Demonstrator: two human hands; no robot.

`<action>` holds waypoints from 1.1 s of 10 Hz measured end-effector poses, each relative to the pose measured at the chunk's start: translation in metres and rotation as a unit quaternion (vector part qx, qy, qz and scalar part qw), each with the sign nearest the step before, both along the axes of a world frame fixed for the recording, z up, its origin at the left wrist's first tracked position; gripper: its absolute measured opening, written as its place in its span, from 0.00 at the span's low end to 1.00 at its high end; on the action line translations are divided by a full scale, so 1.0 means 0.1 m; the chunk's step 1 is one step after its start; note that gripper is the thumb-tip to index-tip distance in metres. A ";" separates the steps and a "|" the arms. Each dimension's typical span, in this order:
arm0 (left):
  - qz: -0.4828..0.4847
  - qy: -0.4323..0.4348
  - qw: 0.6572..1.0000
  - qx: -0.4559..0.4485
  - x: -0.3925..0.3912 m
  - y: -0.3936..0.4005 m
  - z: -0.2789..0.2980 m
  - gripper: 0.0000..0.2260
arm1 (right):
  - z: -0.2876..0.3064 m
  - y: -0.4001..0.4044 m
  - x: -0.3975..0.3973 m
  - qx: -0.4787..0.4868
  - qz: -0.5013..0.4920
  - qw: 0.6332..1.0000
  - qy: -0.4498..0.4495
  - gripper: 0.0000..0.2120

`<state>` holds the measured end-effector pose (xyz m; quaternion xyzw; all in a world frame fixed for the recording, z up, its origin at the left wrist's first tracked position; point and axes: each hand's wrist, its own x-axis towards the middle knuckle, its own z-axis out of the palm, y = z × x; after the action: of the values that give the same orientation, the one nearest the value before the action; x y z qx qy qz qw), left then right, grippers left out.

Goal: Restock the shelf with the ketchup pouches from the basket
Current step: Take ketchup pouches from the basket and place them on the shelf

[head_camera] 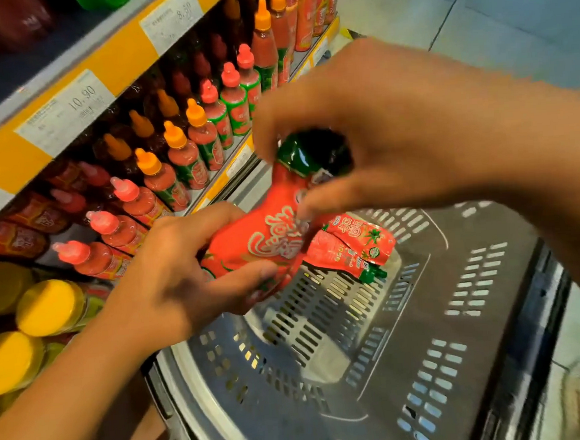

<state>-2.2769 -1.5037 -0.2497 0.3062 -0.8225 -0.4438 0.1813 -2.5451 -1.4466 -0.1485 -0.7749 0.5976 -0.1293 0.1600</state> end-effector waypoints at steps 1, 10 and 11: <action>0.037 0.001 0.999 -0.009 0.00 -0.01 -0.02 0.22 | -0.09 -0.06 -0.25 0.004 -0.056 0.958 -0.282 0.25; 0.083 0.074 0.993 0.030 0.00 0.00 -0.02 0.18 | -3.63 0.50 0.07 0.247 -0.393 0.861 0.209 0.18; 0.081 0.077 0.993 0.027 0.01 -0.02 -0.05 0.20 | -3.63 0.49 0.07 0.240 -0.371 0.877 0.189 0.17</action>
<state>-2.2763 -1.5055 -0.2544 0.3413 -0.7663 -0.4718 0.2714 -2.5381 -1.3973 -0.5111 -0.4437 0.8730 0.1172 0.1650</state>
